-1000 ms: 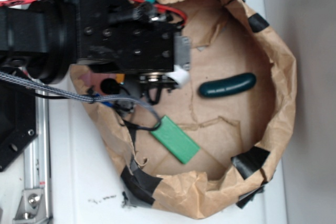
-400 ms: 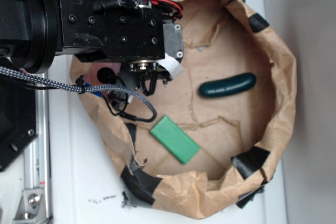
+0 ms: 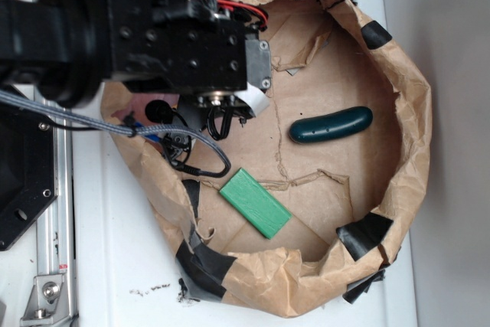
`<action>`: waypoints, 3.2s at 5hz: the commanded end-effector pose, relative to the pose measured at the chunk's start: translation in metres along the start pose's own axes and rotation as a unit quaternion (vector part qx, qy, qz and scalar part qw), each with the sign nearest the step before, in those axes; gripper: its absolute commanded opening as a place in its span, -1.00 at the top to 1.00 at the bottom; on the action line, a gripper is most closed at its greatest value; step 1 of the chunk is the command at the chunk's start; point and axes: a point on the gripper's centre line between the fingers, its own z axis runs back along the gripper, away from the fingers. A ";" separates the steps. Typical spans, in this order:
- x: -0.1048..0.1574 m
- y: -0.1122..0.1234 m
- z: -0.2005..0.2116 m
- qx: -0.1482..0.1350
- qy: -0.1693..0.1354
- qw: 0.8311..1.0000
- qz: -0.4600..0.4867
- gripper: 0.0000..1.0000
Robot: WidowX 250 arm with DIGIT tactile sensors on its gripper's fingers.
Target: Grab the yellow duck.
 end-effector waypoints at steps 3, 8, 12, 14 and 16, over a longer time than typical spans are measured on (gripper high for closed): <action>0.011 -0.028 -0.011 -0.025 -0.035 0.998 -0.035 -1.00; -0.012 -0.005 -0.035 -0.037 -0.006 0.999 0.023 -1.00; -0.009 -0.002 -0.030 -0.019 -0.005 0.999 0.035 1.00; -0.010 -0.001 -0.025 -0.042 -0.018 0.999 0.029 -1.00; -0.017 0.007 -0.017 -0.076 -0.005 0.995 0.062 -1.00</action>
